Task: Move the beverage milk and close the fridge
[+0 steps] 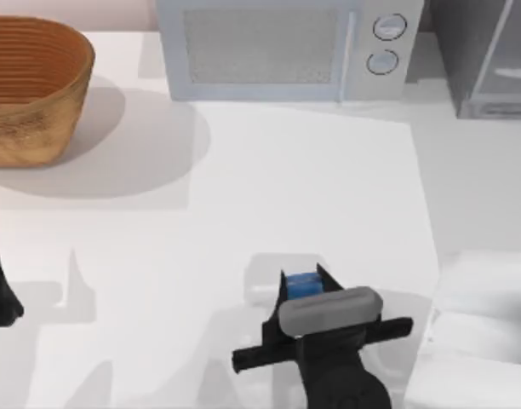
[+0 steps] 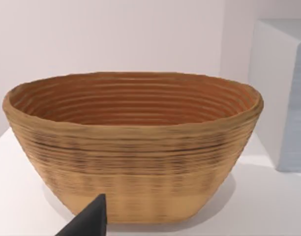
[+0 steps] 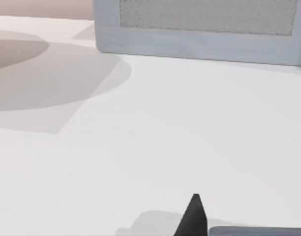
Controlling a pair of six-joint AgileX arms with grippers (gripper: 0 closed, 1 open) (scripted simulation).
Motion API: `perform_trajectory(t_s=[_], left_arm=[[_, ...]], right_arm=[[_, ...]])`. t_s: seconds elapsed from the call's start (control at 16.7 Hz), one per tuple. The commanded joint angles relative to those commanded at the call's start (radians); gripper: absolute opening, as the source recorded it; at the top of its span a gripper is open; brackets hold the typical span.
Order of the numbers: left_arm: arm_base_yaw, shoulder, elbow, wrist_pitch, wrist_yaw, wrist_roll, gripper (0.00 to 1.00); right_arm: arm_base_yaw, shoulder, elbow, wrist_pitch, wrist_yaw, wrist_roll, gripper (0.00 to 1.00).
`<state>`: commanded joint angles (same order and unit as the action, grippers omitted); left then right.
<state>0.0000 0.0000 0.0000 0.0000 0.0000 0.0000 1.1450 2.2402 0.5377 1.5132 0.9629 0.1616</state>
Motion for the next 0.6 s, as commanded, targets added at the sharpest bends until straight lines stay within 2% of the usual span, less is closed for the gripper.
perform_trajectory(t_s=[0.6], left_arm=[[0.000, 0.000, 0.000, 0.000, 0.000, 0.000, 1.00]], right_arm=[[0.003, -0.060, -0.007, -0.050, -0.001, 0.000, 0.00]])
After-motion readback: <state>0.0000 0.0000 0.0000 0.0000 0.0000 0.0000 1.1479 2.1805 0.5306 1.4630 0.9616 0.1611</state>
